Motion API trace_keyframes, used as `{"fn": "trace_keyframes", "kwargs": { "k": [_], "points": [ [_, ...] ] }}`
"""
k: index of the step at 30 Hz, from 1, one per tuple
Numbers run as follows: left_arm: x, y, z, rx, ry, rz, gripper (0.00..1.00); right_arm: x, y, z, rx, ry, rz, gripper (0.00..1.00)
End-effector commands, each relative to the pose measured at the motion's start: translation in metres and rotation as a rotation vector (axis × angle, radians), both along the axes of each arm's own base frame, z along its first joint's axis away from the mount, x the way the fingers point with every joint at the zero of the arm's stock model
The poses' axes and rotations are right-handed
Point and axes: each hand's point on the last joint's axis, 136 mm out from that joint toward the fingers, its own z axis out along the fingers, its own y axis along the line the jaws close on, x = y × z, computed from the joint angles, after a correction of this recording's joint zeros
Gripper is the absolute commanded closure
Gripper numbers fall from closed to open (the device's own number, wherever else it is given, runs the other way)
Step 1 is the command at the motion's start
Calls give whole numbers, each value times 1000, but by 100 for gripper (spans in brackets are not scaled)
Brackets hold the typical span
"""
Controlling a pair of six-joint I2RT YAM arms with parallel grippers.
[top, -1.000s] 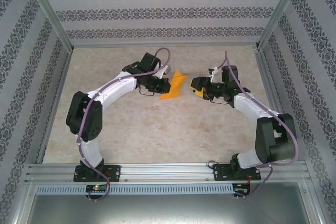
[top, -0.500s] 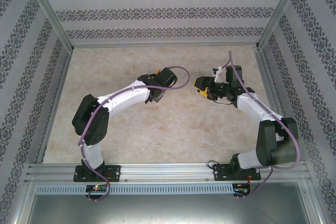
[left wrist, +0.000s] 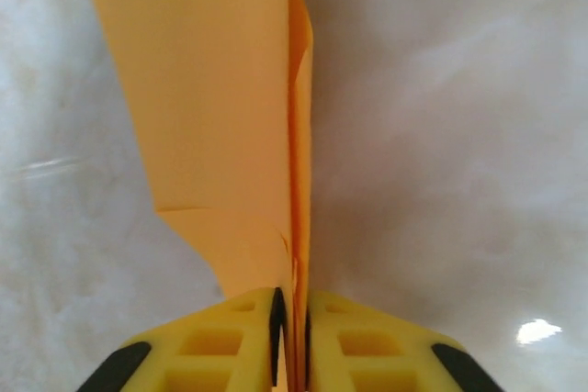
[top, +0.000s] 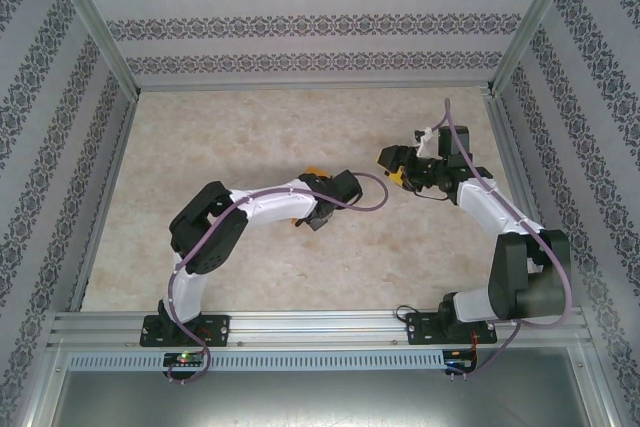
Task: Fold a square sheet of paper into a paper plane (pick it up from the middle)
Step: Turn over the paper at the center of the table.
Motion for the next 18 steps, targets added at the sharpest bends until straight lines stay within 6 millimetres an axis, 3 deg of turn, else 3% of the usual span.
{"fn": "trace_keyframes", "kwargs": {
  "k": [1, 6, 10, 14, 18],
  "points": [
    [-12, -24, -15, -79, 63, -13, 79, -4, -8, 0, -36, -14, -8, 37],
    [-20, -38, -20, -148, 124, -10, 68, -9, -11, -5, -48, -2, -14, 38],
    [-29, -54, -14, -255, 185, -16, 53, -15, -14, -10, -67, 13, -18, 38],
    [-32, -64, 11, -409, 233, 7, 43, -22, -14, -15, -64, 33, -23, 40],
    [-30, -59, 38, -612, 315, 77, 39, -28, -8, -16, -47, 42, -18, 46]
  ]
}}
